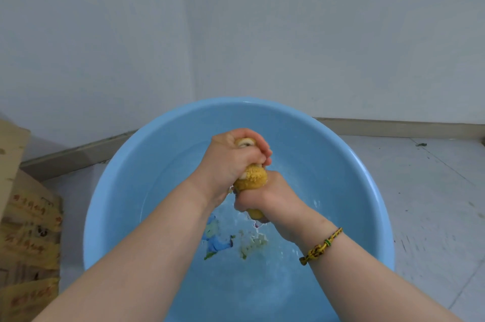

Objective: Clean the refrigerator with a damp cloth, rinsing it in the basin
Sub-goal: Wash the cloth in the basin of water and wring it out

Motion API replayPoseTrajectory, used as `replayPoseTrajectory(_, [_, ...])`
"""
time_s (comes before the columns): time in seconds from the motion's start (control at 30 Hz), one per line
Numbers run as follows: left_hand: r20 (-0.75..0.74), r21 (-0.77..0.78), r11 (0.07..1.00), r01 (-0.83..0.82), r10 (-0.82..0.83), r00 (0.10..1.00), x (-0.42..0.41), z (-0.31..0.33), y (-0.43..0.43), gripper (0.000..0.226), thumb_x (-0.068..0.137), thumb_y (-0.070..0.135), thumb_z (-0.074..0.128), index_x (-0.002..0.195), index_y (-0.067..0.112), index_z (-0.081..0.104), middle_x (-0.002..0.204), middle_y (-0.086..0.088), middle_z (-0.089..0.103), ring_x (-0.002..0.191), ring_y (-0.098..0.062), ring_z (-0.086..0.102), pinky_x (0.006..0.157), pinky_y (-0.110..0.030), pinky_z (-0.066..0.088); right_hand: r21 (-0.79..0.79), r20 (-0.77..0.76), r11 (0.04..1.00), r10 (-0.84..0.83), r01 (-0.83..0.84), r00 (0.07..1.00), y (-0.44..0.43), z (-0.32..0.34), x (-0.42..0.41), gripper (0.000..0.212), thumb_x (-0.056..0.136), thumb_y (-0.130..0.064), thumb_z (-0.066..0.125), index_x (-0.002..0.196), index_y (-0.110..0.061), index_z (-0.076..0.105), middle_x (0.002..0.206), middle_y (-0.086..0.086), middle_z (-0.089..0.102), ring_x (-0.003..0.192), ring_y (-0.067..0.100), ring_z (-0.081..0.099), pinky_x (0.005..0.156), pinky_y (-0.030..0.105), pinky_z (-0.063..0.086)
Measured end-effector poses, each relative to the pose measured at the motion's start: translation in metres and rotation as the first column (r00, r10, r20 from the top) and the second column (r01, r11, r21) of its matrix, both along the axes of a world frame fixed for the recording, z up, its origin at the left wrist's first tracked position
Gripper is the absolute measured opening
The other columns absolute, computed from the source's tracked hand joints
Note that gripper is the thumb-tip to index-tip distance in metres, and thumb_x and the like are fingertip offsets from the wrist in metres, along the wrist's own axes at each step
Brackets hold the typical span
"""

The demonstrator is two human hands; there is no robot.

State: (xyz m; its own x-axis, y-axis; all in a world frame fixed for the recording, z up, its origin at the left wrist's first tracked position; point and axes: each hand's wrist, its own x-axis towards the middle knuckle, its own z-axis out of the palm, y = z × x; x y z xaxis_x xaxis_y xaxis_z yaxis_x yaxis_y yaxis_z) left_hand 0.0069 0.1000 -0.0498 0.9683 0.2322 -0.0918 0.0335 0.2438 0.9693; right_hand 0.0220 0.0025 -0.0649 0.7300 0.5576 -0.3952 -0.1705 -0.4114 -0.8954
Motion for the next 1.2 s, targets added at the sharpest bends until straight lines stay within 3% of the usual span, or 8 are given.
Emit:
replayPoseTrajectory(0.13, [0.006,-0.096,0.991,-0.089,0.090,0.996,0.006,0.012,-0.001,0.046,0.075,0.008,0.066,0.111,0.031,0.048,0.088,0.001,0.060,0.082,-0.013,0.058,0.078,-0.024,0.047,0.028,0.020,0.990,-0.137,0.137,0.990,-0.001,0.017,0.010,0.025,0.065,-0.006,0.069,0.058,-0.015,0.047,0.042,-0.003,0.043,0.036,0.013,0.038,0.039,0.018,0.027])
replayPoseTrajectory(0.23, [-0.073,-0.104,0.979,-0.178,0.171,0.983,0.002,0.023,0.002,0.054,0.083,0.023,0.061,0.130,0.025,0.035,0.112,0.003,0.054,0.103,-0.011,0.054,0.097,-0.030,0.041,0.066,0.141,0.972,-0.232,0.225,0.962,-0.002,0.036,0.018,0.026,0.076,-0.008,0.065,0.063,-0.018,0.046,0.052,-0.001,0.046,0.039,0.011,0.044,0.040,0.019,0.034])
replayPoseTrajectory(0.4, [-0.143,-0.115,0.989,-0.097,0.080,0.986,0.001,0.092,0.000,0.024,0.084,0.025,0.053,0.108,0.023,0.053,0.091,0.007,0.064,0.078,-0.004,0.062,0.073,-0.020,0.050,0.200,0.187,0.926,-0.356,0.319,0.916,0.001,0.108,0.027,0.028,0.071,-0.012,0.072,0.089,-0.011,0.051,0.060,-0.015,0.056,0.049,0.000,0.052,0.045,0.012,0.039])
replayPoseTrajectory(0.5, [-0.133,-0.180,0.979,-0.092,0.068,0.989,-0.001,0.153,0.000,0.019,0.079,0.020,0.055,0.098,0.021,0.060,0.084,0.008,0.070,0.072,0.001,0.066,0.064,-0.013,0.052,0.116,0.200,0.971,-0.227,0.207,0.953,0.002,0.165,0.011,0.037,0.069,-0.020,0.074,0.092,-0.033,0.048,0.091,-0.009,0.063,0.081,0.004,0.062,0.069,0.024,0.053])
replayPoseTrajectory(0.67, [-0.129,-0.140,0.985,-0.106,0.088,0.988,-0.021,0.269,0.007,0.040,0.054,0.029,0.065,0.093,0.021,0.061,0.085,0.002,0.070,0.081,-0.012,0.066,0.069,-0.024,0.051,0.207,0.049,0.967,-0.161,0.148,0.986,-0.010,0.285,-0.007,0.051,0.078,-0.026,0.068,0.123,-0.033,0.045,0.112,-0.009,0.058,0.094,0.002,0.059,0.072,0.017,0.051])
replayPoseTrajectory(0.83, [-0.131,-0.103,0.990,-0.097,0.083,0.988,-0.044,0.382,0.009,0.047,0.051,0.027,0.066,0.096,0.017,0.054,0.072,0.006,0.073,0.070,-0.007,0.068,0.077,-0.030,0.048,0.313,-0.053,0.894,-0.319,0.319,0.946,-0.017,0.406,-0.019,0.013,0.090,-0.023,0.054,0.095,-0.025,0.065,0.088,-0.006,0.071,0.083,0.004,0.065,0.067,0.015,0.050])
replayPoseTrajectory(0.97, [-0.105,-0.105,0.993,-0.045,0.034,0.994,-0.060,0.466,0.012,0.040,0.061,0.023,0.074,0.092,0.015,0.051,0.066,0.000,0.071,0.061,-0.009,0.066,0.063,-0.024,0.052,0.294,-0.065,0.907,-0.295,0.300,0.953,-0.020,0.496,-0.033,0.022,0.086,-0.035,0.058,0.095,-0.017,0.066,0.089,0.004,0.070,0.086,0.017,0.064,0.082,0.030,0.052])
replayPoseTrajectory(1.2, [-0.052,-0.031,0.996,-0.082,0.080,0.995,-0.079,0.556,-0.007,0.012,0.072,0.019,0.066,0.081,0.023,0.059,0.072,0.000,0.059,0.066,-0.014,0.058,0.063,-0.027,0.046,0.236,0.173,0.855,-0.505,0.462,0.846,-0.019,0.593,-0.066,0.018,0.086,-0.016,0.053,0.069,-0.013,0.050,0.059,-0.004,0.044,0.057,0.010,0.040,0.054,0.022,0.035])
